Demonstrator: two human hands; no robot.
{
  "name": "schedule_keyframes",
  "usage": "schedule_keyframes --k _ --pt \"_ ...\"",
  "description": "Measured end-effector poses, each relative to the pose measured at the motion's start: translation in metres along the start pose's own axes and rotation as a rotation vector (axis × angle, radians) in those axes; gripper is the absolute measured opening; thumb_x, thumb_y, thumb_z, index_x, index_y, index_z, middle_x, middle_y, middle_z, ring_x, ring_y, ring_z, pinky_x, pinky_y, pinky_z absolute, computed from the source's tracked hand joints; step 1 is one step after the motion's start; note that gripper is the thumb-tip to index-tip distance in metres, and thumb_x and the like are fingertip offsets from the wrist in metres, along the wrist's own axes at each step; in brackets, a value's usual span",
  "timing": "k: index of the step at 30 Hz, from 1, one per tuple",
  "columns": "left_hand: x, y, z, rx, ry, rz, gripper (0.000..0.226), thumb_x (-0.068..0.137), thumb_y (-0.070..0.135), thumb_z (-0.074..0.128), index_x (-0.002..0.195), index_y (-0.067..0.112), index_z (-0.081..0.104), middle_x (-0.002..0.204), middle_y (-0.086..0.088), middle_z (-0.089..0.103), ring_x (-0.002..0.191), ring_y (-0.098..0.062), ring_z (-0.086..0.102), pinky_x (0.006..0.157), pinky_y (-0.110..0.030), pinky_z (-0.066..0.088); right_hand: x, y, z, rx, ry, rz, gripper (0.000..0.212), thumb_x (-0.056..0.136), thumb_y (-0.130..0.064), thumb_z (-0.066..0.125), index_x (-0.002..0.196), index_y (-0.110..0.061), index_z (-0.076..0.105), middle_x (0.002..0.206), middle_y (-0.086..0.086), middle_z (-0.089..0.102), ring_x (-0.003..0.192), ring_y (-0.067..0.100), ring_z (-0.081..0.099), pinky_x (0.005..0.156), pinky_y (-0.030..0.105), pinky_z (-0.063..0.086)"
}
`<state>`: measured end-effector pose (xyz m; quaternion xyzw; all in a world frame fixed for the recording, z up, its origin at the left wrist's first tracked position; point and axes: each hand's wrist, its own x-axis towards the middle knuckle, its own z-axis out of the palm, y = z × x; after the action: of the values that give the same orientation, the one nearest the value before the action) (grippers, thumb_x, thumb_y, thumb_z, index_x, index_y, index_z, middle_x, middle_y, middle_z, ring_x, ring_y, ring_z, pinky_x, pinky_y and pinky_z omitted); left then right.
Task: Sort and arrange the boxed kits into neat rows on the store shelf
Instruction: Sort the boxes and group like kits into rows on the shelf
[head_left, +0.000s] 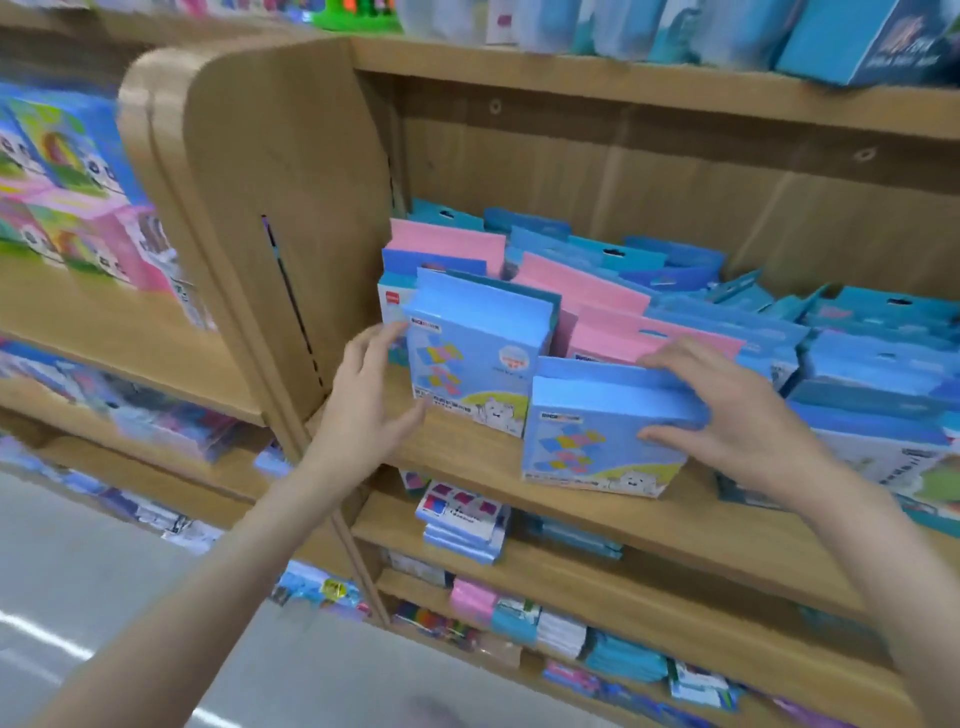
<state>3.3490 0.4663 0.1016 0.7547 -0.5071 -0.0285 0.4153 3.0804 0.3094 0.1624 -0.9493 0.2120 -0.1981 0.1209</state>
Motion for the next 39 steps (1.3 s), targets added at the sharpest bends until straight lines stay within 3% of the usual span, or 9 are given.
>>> schedule_keyframes --k 3,6,10,12,15,21,29,34,39 --pt "0.027 -0.011 0.0 -0.068 -0.077 0.088 0.07 0.082 0.01 0.067 0.136 0.032 0.028 0.148 -0.003 0.019 0.135 -0.011 0.021 0.102 -0.017 0.031 0.014 -0.022 0.009 -0.04 0.018 0.01 0.052 0.067 -0.025 0.077 0.111 -0.006 0.058 0.104 0.002 0.055 0.099 0.011 0.049 0.08 0.013 0.03" --pt "0.039 -0.016 -0.006 -0.24 -0.15 0.137 0.062 0.086 0.006 0.059 0.128 0.038 0.026 0.136 0.018 0.032 0.119 0.015 0.032 0.086 0.004 0.03 0.04 -0.042 0.029 -0.014 0.061 0.039 0.056 0.065 -0.029 0.074 0.113 -0.004 0.057 0.106 0.007 0.054 0.1 0.01 0.044 0.082 0.012 0.029" --pt "0.038 -0.038 -0.019 -0.323 -0.272 0.102 0.07 0.085 0.003 0.054 0.126 0.046 0.015 0.13 0.03 0.031 0.11 0.013 0.043 0.081 -0.003 0.039 0.077 -0.054 0.067 -0.181 0.119 0.003 0.069 0.066 -0.03 0.079 0.123 -0.015 0.042 0.131 0.016 0.043 0.122 0.022 0.032 0.106 0.029 0.027" --pt "0.036 -0.051 -0.023 -0.316 -0.328 0.096 0.076 0.085 0.005 0.056 0.127 0.05 0.011 0.133 0.028 0.028 0.115 0.005 0.044 0.088 -0.01 0.041 0.089 -0.055 0.075 -0.296 0.059 0.048 0.088 0.065 -0.038 0.078 0.133 -0.024 0.025 0.14 0.015 0.034 0.132 0.025 0.021 0.114 0.038 0.007" --pt "0.032 -0.061 -0.025 -0.292 -0.365 0.111 0.083 0.083 0.025 0.065 0.133 0.052 0.003 0.14 0.028 0.023 0.125 0.004 0.035 0.096 -0.003 0.03 0.091 -0.055 0.073 -0.424 0.032 0.065 0.103 0.058 -0.047 0.077 0.138 -0.027 0.016 0.123 0.012 0.045 0.122 0.021 0.026 0.112 0.04 -0.01" --pt "0.035 -0.058 -0.036 -0.188 -0.232 0.173 0.088 0.07 0.047 0.064 0.132 0.054 0.002 0.14 0.036 0.004 0.13 0.018 0.009 0.097 0.005 0.012 0.111 -0.069 0.076 -0.236 -0.053 0.068 0.105 0.061 -0.046 0.078 0.143 -0.028 0.016 0.125 0.005 0.038 0.112 0.015 0.029 0.095 0.034 0.037" --pt "0.057 -0.054 -0.042 0.342 -0.041 0.516 0.088 0.073 0.045 0.07 0.144 0.019 0.023 0.153 -0.011 0.009 0.143 -0.025 0.004 0.115 -0.039 0.003 0.129 -0.088 0.071 0.076 -0.098 0.072 0.101 0.069 -0.053 0.071 0.146 -0.028 0.009 0.143 -0.009 0.024 0.126 -0.006 0.019 0.097 0.01 0.021" --pt "0.072 -0.037 -0.047 0.54 -0.049 0.633 0.095 0.062 0.052 0.076 0.139 0.018 0.033 0.151 -0.016 0.021 0.14 -0.03 0.013 0.111 -0.053 0.003 0.093 -0.054 0.019 -0.123 0.001 0.114 0.081 0.063 -0.066 0.06 0.128 -0.019 0.049 0.13 0.002 0.047 0.121 0.011 0.037 0.104 0.025 0.026" --pt "0.093 -0.02 -0.032 0.684 -0.117 0.707 0.115 0.048 0.065 0.075 0.142 0.024 0.025 0.129 -0.012 0.053 0.118 -0.033 0.047 0.106 -0.052 0.023 0.06 -0.021 -0.001 -0.397 -0.063 0.427 0.082 0.067 -0.047 0.075 0.136 -0.023 0.037 0.123 0.002 0.046 0.117 0.028 0.044 0.103 0.04 0.028"
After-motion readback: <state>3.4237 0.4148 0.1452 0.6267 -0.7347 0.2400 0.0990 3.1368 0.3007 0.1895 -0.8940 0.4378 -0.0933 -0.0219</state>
